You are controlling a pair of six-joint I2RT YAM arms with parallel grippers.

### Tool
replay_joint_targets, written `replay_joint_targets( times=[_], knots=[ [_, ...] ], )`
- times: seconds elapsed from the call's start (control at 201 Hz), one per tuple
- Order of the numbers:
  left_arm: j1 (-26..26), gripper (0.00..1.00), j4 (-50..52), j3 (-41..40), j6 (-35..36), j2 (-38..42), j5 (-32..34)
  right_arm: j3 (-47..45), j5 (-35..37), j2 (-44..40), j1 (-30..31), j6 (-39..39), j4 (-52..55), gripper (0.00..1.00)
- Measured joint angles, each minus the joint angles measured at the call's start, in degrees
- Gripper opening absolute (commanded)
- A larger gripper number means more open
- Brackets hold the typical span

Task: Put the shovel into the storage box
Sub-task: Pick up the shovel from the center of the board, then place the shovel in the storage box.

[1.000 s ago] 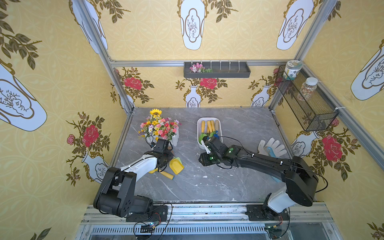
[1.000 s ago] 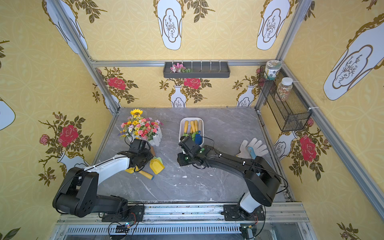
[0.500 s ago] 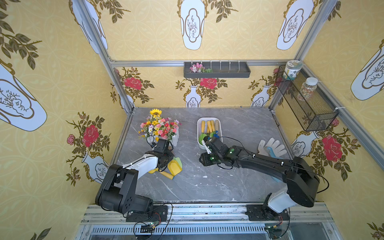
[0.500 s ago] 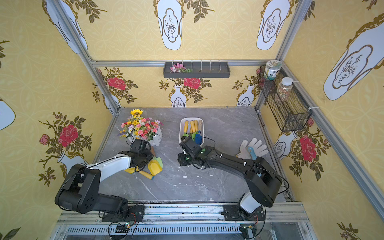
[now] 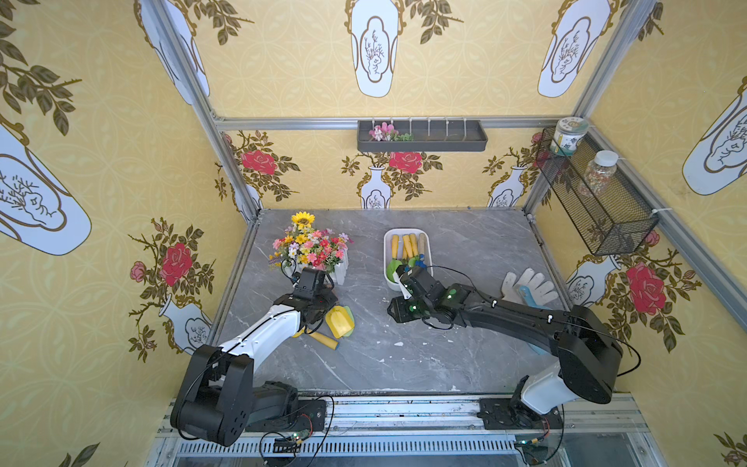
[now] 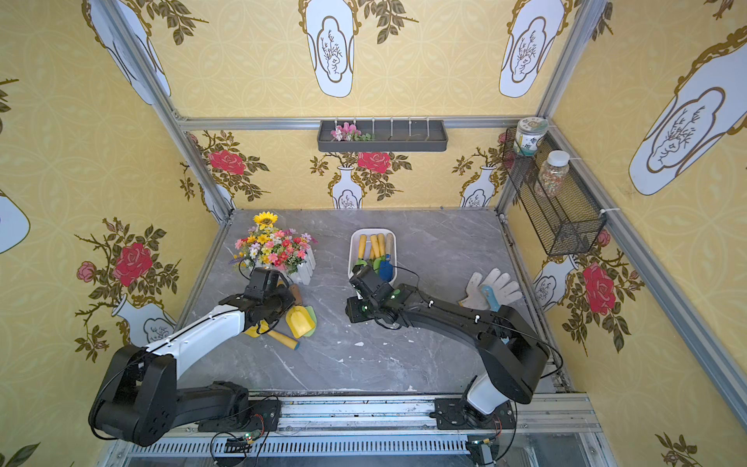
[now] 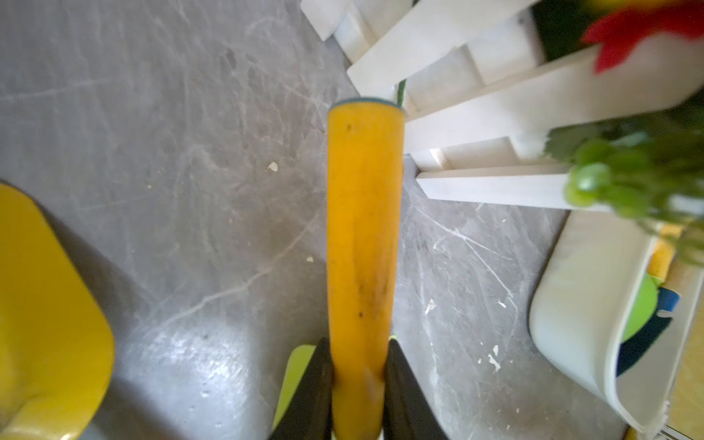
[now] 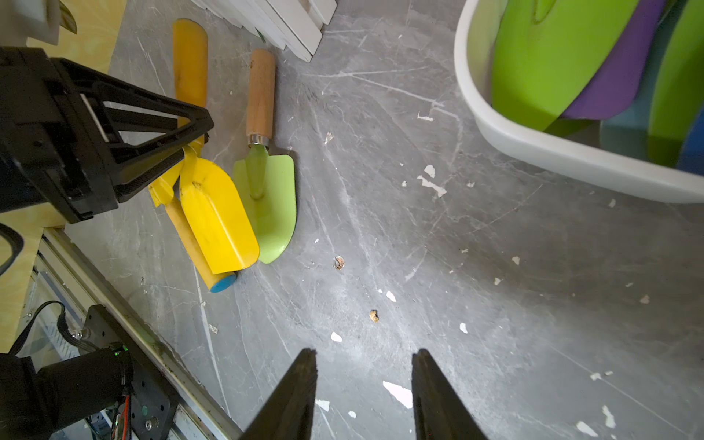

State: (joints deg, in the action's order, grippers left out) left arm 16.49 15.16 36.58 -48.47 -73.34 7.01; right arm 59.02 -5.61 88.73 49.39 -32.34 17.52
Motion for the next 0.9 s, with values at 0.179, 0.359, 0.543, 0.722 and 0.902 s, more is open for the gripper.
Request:
replay_joint_targets(
  times=[0.179, 0.359, 0.543, 0.722, 0.902],
  knots=[
    [1.79, 0.16, 1.53, 1.25, 0.02, 2.01, -1.38, -0.42, 0.09, -1.38, -0.79, -0.31, -0.42, 0.45],
    [5.42, 0.16, 2.23, 4.15, -0.02, 2.03, -2.23, -1.31, 0.22, -3.96, -2.97, -0.68, -0.48, 0.45],
    [8.96, 0.16, 2.78, 6.95, -0.90, 0.61, -2.34, -2.29, -0.02, -6.54, -5.11, -0.68, -0.22, 0.45],
    [13.27, 0.15, 2.91, 10.32, -1.03, -3.19, -2.71, -3.43, -0.35, -8.74, -7.39, -0.85, 0.52, 0.45],
    [15.87, 0.16, 3.08, 14.38, -0.83, -7.10, -2.71, -4.20, -0.63, -10.16, -8.85, -0.85, 0.68, 0.45]
  ],
)
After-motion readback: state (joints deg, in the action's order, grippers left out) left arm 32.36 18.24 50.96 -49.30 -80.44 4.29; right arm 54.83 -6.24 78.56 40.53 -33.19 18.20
